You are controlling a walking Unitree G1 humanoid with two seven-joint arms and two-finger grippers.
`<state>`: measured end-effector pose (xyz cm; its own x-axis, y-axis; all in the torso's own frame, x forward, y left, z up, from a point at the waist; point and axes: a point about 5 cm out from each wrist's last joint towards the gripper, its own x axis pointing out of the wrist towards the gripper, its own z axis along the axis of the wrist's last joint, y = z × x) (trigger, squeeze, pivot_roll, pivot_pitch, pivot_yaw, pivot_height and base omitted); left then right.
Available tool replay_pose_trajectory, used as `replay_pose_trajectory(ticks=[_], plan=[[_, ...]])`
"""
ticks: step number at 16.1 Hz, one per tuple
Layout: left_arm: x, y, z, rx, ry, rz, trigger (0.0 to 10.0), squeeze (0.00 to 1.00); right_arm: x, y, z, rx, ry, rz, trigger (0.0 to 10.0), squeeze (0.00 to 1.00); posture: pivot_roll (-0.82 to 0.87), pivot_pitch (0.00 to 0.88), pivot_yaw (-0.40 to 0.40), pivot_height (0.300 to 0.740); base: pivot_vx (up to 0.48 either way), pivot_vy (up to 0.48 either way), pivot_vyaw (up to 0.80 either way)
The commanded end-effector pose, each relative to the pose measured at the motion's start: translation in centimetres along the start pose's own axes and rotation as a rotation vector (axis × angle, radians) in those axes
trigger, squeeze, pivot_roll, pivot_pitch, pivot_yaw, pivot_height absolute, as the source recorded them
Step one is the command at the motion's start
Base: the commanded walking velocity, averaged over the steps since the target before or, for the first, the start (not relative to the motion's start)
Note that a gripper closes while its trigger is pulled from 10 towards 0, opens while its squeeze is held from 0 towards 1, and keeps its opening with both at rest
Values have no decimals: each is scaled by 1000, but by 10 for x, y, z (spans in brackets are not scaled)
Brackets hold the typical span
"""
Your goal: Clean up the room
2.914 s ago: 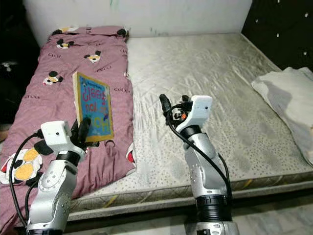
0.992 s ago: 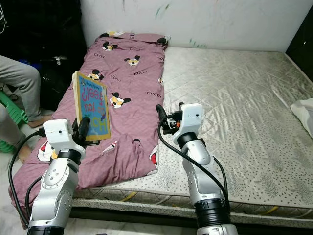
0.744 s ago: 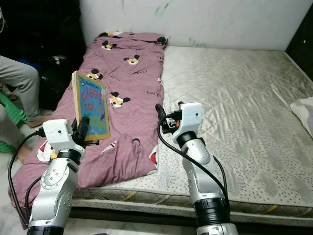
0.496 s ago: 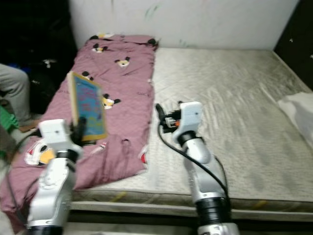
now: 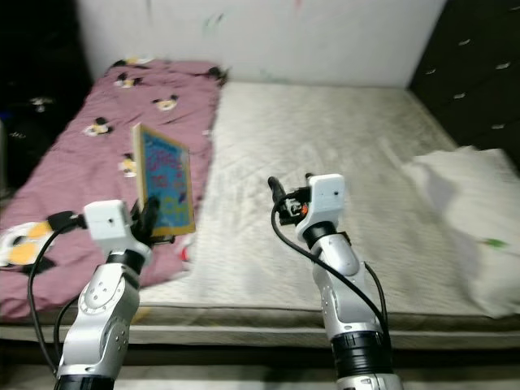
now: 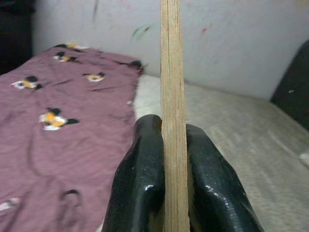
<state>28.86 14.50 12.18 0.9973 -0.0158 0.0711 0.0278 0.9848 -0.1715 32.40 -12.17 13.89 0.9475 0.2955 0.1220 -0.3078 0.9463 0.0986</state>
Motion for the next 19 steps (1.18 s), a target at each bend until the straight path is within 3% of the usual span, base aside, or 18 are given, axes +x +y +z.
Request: replay_pose_trajectory(ticks=[1,7,10,19], plan=[[2,4,10,13,-47,17,10000,0,4,4,2,3,-10,13,10000,0,40,37,-20,740,0,-368,0],[2,3,9,-7,-50,18,10000,0,1,4,-1,4,0,9,10000,0,39,46,-23,740,0,-171,0],[0,-1,13,-50,-74,-56,10000,0,2,3,0,0,-1,7,10000,0,39,44,-24,740,0,0,0],[0,-3,14,-62,-84,-83,10000,0,3,1,2,-6,-7,3,10000,0,38,38,-23,740,379,0,0]])
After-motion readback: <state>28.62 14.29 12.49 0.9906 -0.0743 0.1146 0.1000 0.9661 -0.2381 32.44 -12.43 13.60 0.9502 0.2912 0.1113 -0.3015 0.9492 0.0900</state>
